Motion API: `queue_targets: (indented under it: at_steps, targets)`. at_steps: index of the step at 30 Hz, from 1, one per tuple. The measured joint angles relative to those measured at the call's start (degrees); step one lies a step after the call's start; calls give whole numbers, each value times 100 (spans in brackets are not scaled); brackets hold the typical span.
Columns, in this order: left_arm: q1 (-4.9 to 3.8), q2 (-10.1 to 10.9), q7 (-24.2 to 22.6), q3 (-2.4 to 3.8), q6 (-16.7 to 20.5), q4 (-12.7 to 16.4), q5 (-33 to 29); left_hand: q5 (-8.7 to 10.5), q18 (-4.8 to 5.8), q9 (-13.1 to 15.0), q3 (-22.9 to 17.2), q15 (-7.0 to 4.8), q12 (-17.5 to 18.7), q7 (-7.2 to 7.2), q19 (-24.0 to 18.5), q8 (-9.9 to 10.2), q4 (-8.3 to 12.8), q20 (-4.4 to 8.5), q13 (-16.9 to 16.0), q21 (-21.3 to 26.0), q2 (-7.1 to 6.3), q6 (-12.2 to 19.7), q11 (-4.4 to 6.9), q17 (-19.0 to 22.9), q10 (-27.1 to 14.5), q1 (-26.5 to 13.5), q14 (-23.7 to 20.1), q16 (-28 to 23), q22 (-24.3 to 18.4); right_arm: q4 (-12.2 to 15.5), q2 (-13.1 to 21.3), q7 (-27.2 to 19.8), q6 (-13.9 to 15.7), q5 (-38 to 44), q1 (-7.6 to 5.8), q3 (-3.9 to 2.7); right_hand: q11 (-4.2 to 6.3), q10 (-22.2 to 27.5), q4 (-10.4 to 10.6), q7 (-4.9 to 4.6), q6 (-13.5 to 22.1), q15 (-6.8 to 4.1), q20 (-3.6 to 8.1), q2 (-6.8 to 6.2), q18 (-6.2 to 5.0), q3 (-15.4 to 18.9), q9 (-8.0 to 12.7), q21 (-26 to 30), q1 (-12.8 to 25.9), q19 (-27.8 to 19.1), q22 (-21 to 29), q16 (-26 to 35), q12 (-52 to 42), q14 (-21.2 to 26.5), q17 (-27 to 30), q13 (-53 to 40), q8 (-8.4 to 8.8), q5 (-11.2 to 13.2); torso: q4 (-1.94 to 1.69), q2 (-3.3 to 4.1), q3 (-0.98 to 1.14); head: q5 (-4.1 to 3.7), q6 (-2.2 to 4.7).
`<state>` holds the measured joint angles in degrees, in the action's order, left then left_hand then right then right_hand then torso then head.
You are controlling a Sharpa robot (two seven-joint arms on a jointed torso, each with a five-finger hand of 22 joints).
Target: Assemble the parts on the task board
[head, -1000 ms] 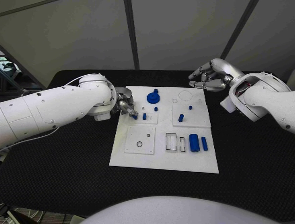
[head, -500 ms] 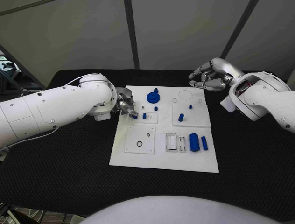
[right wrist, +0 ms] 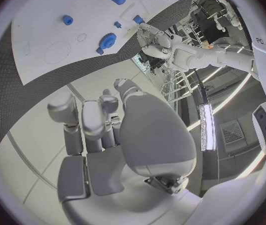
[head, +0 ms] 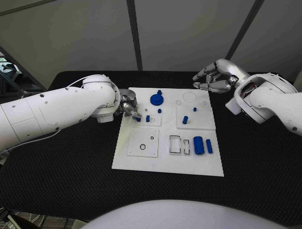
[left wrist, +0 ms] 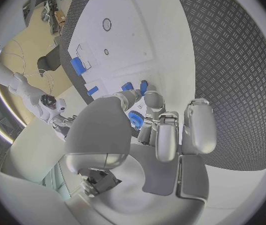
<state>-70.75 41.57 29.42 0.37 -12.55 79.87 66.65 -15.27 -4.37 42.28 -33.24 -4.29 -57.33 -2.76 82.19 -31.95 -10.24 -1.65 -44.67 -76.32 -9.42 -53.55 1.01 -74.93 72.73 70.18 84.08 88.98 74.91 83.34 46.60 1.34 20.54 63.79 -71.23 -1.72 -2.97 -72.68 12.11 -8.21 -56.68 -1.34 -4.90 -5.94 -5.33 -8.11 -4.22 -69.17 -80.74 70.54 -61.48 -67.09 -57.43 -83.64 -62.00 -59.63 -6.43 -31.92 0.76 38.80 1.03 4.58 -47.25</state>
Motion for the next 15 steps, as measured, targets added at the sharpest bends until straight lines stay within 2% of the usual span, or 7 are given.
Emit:
queue_targets:
  at_steps: [9, 14, 15]
  targets:
    - [-18, -57, 21, -26, -63, -69, 29, 0, 0, 12, -189, -13, 16, 40, 0, -30, 188, 0, 5, 0, -81, -42, -2, 0, 3, -144, -13, 23, 0, 6, 15, -1, -1, 0, 0, 0, 0, 0, 0, 0, 0, 0, 0, 0, 0, 0, 0, 0, 0, 0, 0, 0, 0, 0, 0, 0, 0, 0, 4, -2, 0, 0, -6]
    - [-33, -108, 36, -39, -77, -105, 77, -1, 0, 29, -186, -12, 17, 57, 0, -31, 238, 0, -22, 0, -83, -77, 21, 0, 44, -211, -12, 23, 0, 9, 15, -5, -4, 0, 0, 0, 0, 0, 0, 0, 0, 0, 0, 0, 0, 0, 0, 0, 0, 0, 0, 0, 0, 0, 0, 0, 0, 0, 4, -2, 0, 0, 1]
    - [-35, -115, 38, -41, -77, -114, 85, -1, 0, 29, -164, -24, 17, 83, 13, -31, 263, 14, -29, 0, -40, -104, 48, 0, 71, -264, -1, 23, 0, 9, 15, -5, -5, 0, 0, 0, 0, 0, 0, 0, 0, 0, 0, 0, 0, 0, 0, 0, 0, 0, 0, 0, 0, 0, 0, 0, 0, 0, 5, -2, 0, 0, 3]
